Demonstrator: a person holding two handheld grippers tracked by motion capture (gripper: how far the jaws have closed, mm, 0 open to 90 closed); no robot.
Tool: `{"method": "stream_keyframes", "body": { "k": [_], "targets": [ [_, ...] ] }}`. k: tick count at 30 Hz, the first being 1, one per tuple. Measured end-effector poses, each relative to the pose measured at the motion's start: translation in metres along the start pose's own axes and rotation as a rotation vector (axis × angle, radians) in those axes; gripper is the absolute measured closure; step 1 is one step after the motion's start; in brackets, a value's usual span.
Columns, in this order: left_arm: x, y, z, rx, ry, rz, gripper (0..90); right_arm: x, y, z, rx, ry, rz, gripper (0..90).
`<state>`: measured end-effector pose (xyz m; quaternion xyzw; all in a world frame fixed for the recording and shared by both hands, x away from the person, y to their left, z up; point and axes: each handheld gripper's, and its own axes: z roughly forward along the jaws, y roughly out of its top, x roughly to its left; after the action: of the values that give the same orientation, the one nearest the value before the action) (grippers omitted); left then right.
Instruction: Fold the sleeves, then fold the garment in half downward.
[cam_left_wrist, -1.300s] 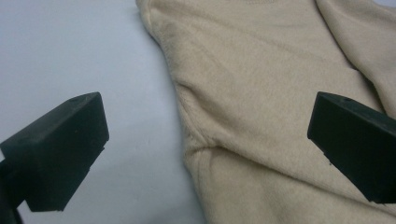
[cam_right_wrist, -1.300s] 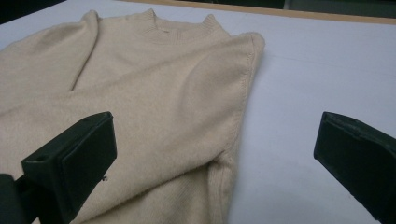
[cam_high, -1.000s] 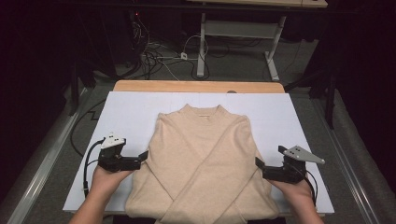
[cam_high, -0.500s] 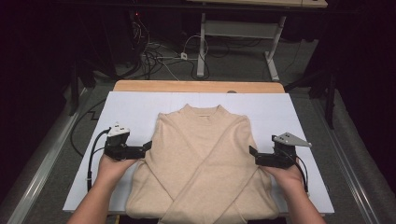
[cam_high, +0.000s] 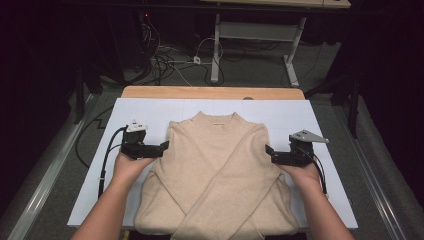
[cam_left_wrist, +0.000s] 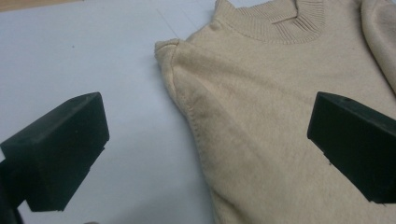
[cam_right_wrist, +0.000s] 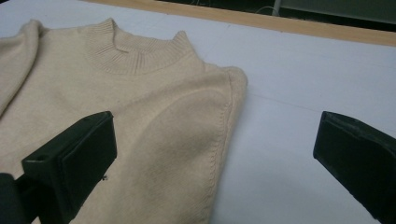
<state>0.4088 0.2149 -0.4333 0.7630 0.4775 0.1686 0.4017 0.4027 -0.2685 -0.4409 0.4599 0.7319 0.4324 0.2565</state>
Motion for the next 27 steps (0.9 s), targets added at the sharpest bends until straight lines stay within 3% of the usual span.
{"method": "stream_keyframes", "body": {
  "k": [13,20,23,26,27],
  "targets": [
    [0.007,0.009,0.044,0.082,0.006,-0.020,0.0,-0.011,0.001,0.033,0.056,-0.006,0.037,3.7],
    [0.015,0.013,0.076,0.152,0.021,-0.065,2.9,-0.021,0.001,0.058,0.127,-0.007,0.061,5.8],
    [0.016,0.014,0.087,0.161,0.019,-0.071,10.4,-0.024,0.004,0.065,0.139,-0.012,0.071,10.7],
    [0.014,0.015,0.090,0.160,0.065,-0.042,14.3,-0.027,0.005,0.072,0.157,0.005,0.080,16.1],
    [0.012,0.016,0.091,0.161,0.075,-0.028,19.3,-0.027,0.007,0.080,0.206,0.018,0.083,18.5]
  ]
}}
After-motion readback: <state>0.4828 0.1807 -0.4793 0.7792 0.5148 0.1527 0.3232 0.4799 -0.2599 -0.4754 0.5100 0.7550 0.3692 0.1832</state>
